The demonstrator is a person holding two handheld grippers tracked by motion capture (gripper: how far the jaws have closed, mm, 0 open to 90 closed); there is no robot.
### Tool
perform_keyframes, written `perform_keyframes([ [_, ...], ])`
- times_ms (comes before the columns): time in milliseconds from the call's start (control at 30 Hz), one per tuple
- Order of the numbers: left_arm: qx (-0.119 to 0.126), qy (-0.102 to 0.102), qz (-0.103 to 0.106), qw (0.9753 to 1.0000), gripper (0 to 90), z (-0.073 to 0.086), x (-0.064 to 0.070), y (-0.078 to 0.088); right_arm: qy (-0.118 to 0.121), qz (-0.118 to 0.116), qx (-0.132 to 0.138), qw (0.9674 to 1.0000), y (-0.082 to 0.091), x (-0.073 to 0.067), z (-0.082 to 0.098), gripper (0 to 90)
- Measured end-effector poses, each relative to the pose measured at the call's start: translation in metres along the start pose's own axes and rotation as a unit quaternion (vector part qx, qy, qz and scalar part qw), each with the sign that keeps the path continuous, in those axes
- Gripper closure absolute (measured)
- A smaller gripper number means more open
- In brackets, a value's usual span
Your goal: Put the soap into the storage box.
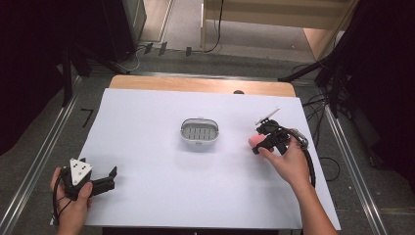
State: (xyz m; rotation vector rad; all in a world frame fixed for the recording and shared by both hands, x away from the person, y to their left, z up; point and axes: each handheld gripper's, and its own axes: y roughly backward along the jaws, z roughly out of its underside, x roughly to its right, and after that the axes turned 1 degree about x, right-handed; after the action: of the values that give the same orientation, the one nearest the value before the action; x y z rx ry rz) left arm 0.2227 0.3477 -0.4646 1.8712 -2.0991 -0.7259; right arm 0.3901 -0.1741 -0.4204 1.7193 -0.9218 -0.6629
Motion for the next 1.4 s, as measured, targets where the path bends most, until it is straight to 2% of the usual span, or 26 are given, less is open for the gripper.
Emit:
perform_keyframes([
  [133,0.001,0.000,0.001,1.0000,0.0,0.000,0.000,0.000,0.051,0.021,0.020,0.9983,0.003,-0.006,-0.005,39.0],
  [300,0.001,0.000,0.001,1.0000,0.0,0.000,0.000,0.000,0.103,0.017,0.032,0.9940,0.005,-0.013,-0.012,39.0],
  [367,0.001,0.001,0.001,1.0000,0.0,0.000,0.000,0.000,0.124,0.008,0.032,0.9918,0.006,-0.015,-0.015,39.0],
  [633,0.001,0.001,0.001,1.0000,0.0,0.000,0.000,0.000,0.202,-0.023,0.049,0.9779,0.005,-0.027,-0.025,39.0],
  [767,0.001,0.002,0.001,1.0000,0.0,0.000,0.000,0.000,0.221,-0.025,0.048,0.9738,0.005,-0.034,-0.030,39.0],
  [900,0.003,0.003,0.001,1.0000,0.0,0.000,0.000,0.000,0.231,-0.029,0.050,0.9712,0.007,-0.039,-0.035,39.0],
  [933,0.003,0.003,0.001,1.0000,0.0,0.000,0.000,0.000,0.238,-0.031,0.051,0.9694,0.007,-0.039,-0.037,39.0],
  [1033,0.002,0.004,0.002,1.0000,0.0,0.000,-0.001,0.000,0.249,-0.034,0.052,0.9665,0.008,-0.042,-0.040,39.0],
  [1067,0.003,0.004,0.002,1.0000,0.0,0.000,-0.001,0.000,0.248,-0.034,0.050,0.9668,0.009,-0.043,-0.041,39.0],
  [1100,0.003,0.004,0.002,1.0000,0.0,0.000,-0.001,0.000,0.256,-0.036,0.053,0.9644,0.009,-0.044,-0.042,39.0],
  [1167,0.003,0.003,0.002,1.0000,0.0,0.000,-0.001,0.000,0.260,-0.040,0.054,0.9633,0.011,-0.046,-0.044,39.0],
  [1267,0.003,0.004,0.002,1.0000,0.0,0.000,-0.001,0.000,0.275,-0.045,0.059,0.9587,0.013,-0.049,-0.048,39.0],
  [1400,0.003,0.003,0.002,1.0000,0.0,0.000,-0.001,0.000,0.287,-0.045,0.066,0.9547,0.018,-0.053,-0.053,39.0],
])
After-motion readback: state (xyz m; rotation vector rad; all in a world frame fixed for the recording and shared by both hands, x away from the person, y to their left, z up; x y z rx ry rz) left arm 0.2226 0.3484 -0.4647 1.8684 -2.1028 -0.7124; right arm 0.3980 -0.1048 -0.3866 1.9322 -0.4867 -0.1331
